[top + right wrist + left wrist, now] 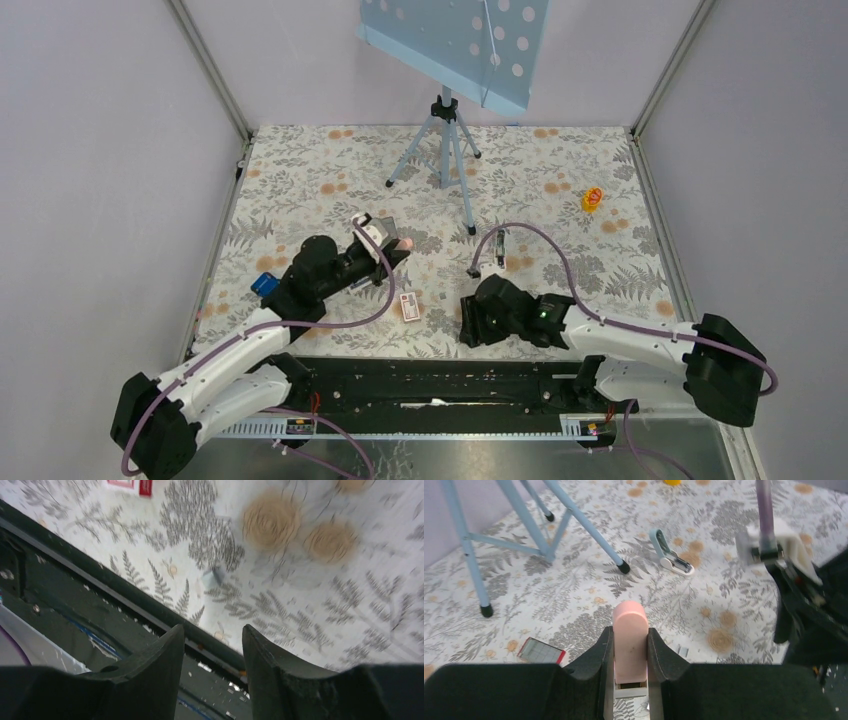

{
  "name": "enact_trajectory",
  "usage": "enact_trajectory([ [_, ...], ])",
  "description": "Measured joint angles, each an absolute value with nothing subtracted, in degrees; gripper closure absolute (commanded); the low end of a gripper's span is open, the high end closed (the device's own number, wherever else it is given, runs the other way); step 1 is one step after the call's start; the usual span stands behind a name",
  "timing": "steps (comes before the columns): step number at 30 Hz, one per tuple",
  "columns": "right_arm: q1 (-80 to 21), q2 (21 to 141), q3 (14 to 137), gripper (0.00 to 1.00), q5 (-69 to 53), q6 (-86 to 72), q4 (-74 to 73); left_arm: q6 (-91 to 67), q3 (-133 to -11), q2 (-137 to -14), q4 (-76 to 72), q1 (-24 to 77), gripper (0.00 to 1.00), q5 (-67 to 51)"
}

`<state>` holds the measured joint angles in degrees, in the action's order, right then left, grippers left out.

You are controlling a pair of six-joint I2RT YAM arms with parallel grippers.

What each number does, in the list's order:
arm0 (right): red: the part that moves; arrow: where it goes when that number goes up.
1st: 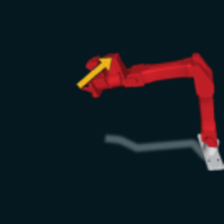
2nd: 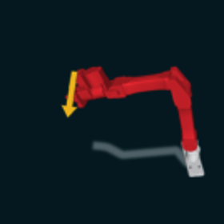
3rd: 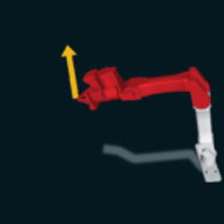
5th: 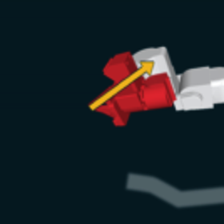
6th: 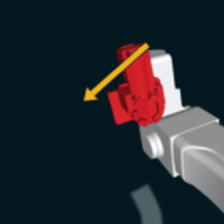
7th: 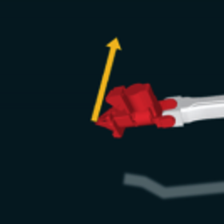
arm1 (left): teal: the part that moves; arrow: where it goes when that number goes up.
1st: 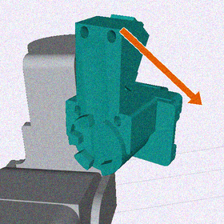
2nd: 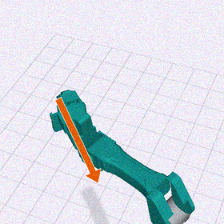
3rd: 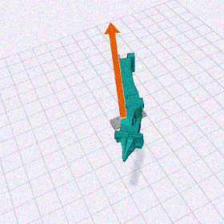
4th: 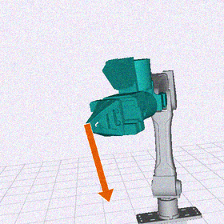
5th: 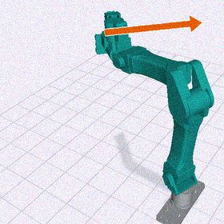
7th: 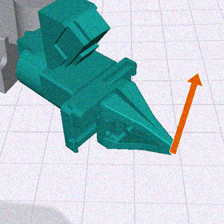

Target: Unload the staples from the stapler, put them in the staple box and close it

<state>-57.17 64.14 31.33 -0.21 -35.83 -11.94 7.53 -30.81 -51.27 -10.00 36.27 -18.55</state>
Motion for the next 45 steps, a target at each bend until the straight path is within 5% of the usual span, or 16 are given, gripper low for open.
enact_trajectory([
  [10, -67.33, 75.31, 38.54, 0.57, 5.28, -44.36, -19.38, 4.54, -29.08, -46.33, -12.58, 36.27, 1.00, -10.02],
  [21, -67.53, 84.68, 43.35, 0.59, 8.91, -45.82, -21.80, 3.95, -29.08, -46.22, -12.56, 36.27, 1.00, -7.27],
  [36, -67.51, 91.50, 49.30, 0.73, 8.69, -46.02, -21.58, 3.99, -29.08, -46.19, -12.53, 36.27, 1.00, -6.57],
  [45, -67.53, 93.60, 52.01, 0.70, 12.51, -47.88, -25.36, 3.97, -29.08, -46.06, -12.53, 36.27, 1.00, -6.17],
])
